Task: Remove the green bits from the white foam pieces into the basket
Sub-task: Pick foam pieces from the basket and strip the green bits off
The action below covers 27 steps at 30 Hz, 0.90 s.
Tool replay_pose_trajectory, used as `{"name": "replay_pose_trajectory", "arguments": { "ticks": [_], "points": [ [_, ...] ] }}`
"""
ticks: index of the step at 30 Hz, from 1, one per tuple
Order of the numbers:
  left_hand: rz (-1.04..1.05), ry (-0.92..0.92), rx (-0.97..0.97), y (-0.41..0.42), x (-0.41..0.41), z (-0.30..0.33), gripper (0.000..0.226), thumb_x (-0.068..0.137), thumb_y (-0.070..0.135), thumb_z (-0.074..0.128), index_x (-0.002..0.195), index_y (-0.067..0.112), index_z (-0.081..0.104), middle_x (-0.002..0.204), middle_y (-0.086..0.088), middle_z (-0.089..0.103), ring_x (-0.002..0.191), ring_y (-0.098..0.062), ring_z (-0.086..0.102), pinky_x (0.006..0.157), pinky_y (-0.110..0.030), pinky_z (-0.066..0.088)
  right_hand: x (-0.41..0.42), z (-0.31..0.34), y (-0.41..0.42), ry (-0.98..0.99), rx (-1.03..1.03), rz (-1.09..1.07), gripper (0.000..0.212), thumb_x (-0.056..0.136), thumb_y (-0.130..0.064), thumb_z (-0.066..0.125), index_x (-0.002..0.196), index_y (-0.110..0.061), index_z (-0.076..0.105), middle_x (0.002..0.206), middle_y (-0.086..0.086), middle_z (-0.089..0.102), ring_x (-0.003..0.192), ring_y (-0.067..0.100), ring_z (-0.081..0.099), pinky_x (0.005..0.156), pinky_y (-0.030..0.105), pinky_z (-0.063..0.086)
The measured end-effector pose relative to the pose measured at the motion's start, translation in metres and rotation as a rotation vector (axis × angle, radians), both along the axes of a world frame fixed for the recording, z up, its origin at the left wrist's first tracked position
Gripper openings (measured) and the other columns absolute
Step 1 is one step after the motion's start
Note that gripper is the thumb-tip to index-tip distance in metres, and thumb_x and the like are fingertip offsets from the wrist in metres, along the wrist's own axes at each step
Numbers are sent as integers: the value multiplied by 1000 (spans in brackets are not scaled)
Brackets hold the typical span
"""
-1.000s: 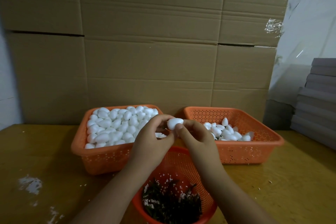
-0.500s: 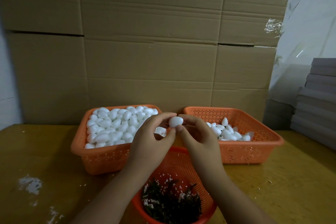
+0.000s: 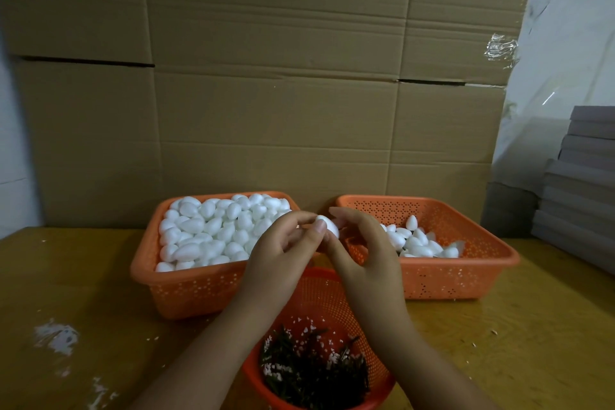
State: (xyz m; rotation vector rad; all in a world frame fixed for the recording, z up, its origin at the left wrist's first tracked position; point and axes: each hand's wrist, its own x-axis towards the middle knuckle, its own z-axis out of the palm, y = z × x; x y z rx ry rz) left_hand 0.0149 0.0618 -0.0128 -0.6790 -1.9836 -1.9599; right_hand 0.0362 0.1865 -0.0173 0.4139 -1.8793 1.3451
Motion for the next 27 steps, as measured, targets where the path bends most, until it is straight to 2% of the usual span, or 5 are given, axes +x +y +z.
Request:
{"name": "replay_pose_trajectory", "arguments": {
  "ticks": [6, 11, 18, 23, 27],
  "points": [
    [-38, -158, 66, -2, -1, 4, 23, 97, 29, 56, 82, 27, 74, 84, 0, 75, 80, -12, 72, 66, -21, 55, 2, -1, 0, -65, -53, 83, 7, 90, -28, 65, 97, -26, 66, 93, -8, 67, 94, 14, 64, 84, 44, 53],
    [-75, -296, 151, -2, -2, 4, 29, 97, 37, 54, 91, 19, 76, 93, -5, 77, 88, -18, 74, 78, -32, 58, 4, 1, -3, -58, -24, 113, 16, 90, -18, 67, 103, -28, 68, 95, -9, 64, 97, 12, 61, 86, 30, 50],
    [-83, -377, 210, -4, -5, 5, 32, 97, 39, 53, 89, 20, 76, 95, -10, 76, 86, -17, 73, 64, -23, 56, 4, 0, -4, -52, 98, 141, 34, 83, -21, 69, 117, -25, 66, 106, -8, 60, 107, 8, 57, 91, 18, 44],
    [-121, -381, 182, -3, -6, 4, 26, 96, 47, 52, 88, 41, 76, 97, 0, 77, 90, -13, 73, 72, -27, 55, 2, -2, -2, -44, 70, 136, 22, 89, -23, 69, 111, -28, 69, 101, -13, 62, 103, 10, 59, 87, 15, 43],
    [-135, -418, 180, -2, -7, 3, 23, 94, 50, 54, 90, 41, 76, 99, -2, 77, 93, -16, 73, 76, -30, 55, 0, -2, -1, -42, 49, 116, 18, 89, -25, 70, 107, -28, 70, 96, -12, 63, 99, 11, 60, 83, 14, 44]
  ]
}}
